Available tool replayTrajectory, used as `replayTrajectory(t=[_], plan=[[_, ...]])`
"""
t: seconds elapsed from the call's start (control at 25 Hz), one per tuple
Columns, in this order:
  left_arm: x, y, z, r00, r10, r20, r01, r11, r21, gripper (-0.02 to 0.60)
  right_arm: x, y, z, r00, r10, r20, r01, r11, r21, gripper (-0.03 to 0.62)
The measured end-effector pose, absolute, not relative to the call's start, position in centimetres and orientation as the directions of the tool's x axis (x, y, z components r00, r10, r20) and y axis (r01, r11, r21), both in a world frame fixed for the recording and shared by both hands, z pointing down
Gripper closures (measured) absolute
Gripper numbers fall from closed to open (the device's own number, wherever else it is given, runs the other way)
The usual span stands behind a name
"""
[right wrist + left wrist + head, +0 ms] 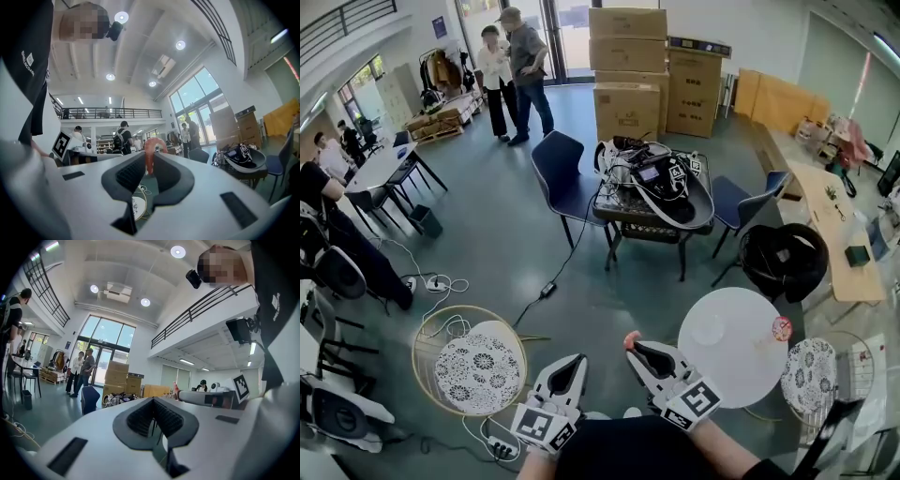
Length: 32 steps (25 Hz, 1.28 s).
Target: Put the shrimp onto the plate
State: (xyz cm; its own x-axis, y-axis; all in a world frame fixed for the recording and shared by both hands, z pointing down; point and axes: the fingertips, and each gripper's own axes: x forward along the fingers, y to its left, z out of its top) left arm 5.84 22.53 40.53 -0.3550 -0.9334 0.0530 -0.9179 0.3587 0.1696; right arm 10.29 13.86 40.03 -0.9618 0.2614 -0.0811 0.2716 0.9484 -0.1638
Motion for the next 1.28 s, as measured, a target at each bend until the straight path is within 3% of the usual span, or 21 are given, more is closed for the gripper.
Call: replayTrajectory(t=[0.56,1.28], plan=[[6.0,19.6,41.7,-0.363,-0.930,0.059,-0.916,0.367,0.160,0.575,10.8,10.8,41.2,-0.965,0.247,-0.088,0.259,0.950,-0.175,0.536],[-0.5,16.8,42.6,-0.314,-0.947,0.074,-0.930,0.322,0.177,0.575,4.6,7.9,41.8,-0.979,0.195,-0.064,0.203,0.963,-0.176,0.536]])
